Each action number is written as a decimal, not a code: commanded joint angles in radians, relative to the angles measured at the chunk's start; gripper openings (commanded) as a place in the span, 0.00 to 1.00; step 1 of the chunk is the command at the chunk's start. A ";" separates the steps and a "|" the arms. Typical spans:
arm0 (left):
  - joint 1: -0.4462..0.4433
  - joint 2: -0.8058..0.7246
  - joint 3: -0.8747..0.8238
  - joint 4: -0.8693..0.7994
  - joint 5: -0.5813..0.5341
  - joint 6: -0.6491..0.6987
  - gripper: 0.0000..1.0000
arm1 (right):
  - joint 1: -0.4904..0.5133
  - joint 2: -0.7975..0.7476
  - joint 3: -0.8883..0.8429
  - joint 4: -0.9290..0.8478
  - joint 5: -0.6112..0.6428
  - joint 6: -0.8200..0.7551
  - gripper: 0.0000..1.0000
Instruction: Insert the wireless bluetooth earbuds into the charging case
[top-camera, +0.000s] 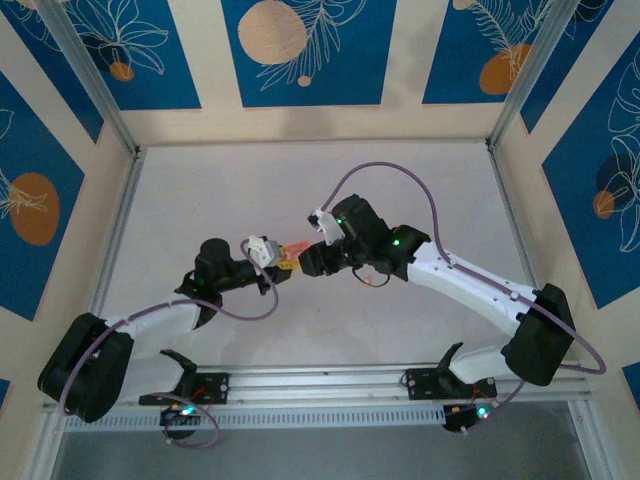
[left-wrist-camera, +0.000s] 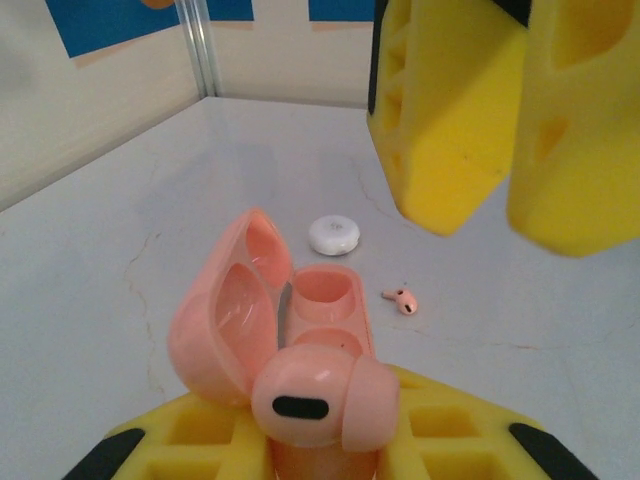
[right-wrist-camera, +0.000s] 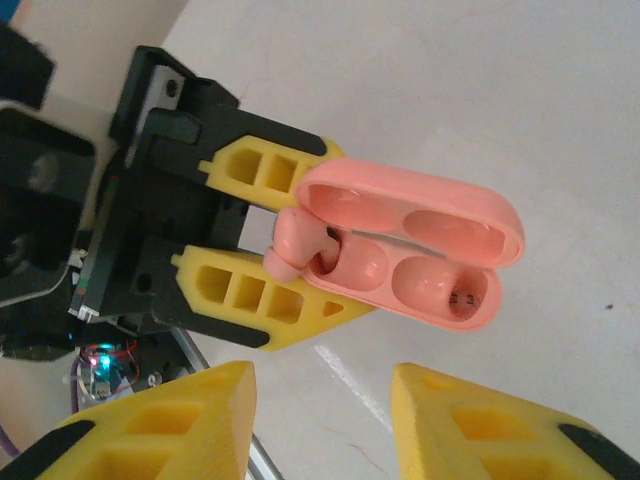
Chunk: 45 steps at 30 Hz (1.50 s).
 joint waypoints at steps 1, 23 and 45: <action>-0.017 -0.016 -0.010 -0.009 -0.011 0.026 0.23 | 0.012 0.018 0.040 -0.010 0.037 0.067 0.38; -0.019 -0.042 -0.007 -0.039 -0.023 0.038 0.23 | 0.038 0.153 0.133 0.022 0.006 0.039 0.27; -0.022 -0.051 -0.009 -0.056 -0.029 0.039 0.23 | 0.023 0.105 0.106 -0.039 0.090 0.046 0.24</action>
